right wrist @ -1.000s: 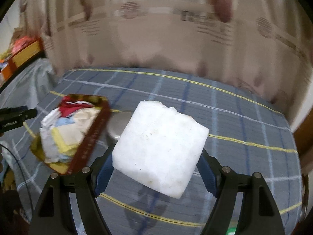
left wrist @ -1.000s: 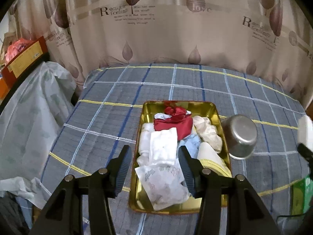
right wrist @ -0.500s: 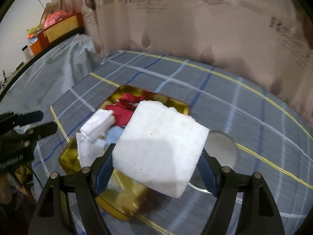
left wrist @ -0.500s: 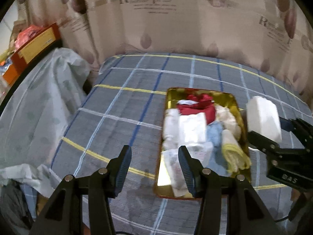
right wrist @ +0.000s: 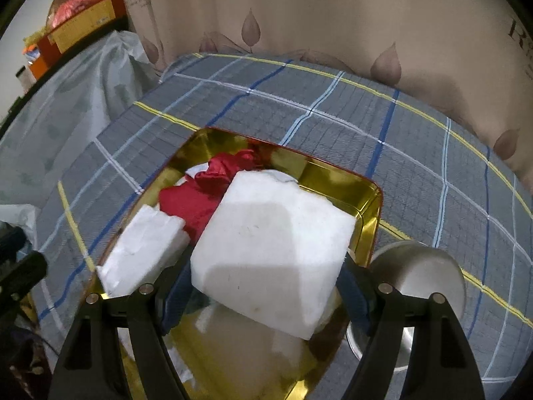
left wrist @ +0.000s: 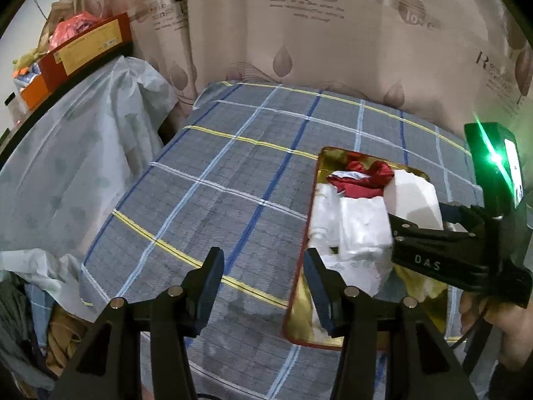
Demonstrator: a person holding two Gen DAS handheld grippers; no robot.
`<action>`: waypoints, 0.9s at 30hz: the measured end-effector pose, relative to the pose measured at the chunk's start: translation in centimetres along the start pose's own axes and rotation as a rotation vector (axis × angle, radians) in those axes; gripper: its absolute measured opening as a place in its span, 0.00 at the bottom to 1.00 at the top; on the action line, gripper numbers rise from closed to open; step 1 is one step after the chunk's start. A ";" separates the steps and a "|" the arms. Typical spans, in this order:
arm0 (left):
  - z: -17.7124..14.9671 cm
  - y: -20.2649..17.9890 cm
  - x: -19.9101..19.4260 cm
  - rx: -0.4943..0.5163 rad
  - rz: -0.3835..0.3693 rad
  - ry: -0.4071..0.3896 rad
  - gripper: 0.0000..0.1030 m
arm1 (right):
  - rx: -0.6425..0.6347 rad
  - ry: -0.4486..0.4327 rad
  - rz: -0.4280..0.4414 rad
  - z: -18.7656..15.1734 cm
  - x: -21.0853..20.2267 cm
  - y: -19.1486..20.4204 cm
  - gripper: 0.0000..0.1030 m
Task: Organize soft objects
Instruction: 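Carry the white foam block into the gold tray and open the right gripper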
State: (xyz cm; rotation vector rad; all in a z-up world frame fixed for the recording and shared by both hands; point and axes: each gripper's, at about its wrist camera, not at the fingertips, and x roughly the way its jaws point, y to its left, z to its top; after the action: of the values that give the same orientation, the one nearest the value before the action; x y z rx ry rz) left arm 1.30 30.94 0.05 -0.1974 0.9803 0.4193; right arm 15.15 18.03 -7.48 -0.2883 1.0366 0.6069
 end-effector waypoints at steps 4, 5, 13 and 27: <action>0.0 0.3 0.1 -0.007 0.013 -0.008 0.49 | 0.007 0.015 -0.007 -0.2 0.4 0.0 0.72; 0.0 0.3 0.0 -0.011 0.008 -0.013 0.49 | 0.009 0.014 -0.006 -0.2 0.3 0.0 0.73; -0.1 -0.5 -0.5 0.035 0.001 -0.027 0.49 | 0.038 -0.015 0.012 -0.3 -1.4 -0.1 0.77; -0.9 -2.9 -1.0 0.116 -0.025 -0.052 0.49 | 0.051 -0.088 0.050 -3.3 -6.0 -0.3 0.87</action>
State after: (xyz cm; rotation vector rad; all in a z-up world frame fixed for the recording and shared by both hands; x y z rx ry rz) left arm 1.42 27.73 0.34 -0.0930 0.9472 0.3422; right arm 10.78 14.19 -3.84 -0.1900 0.9754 0.6316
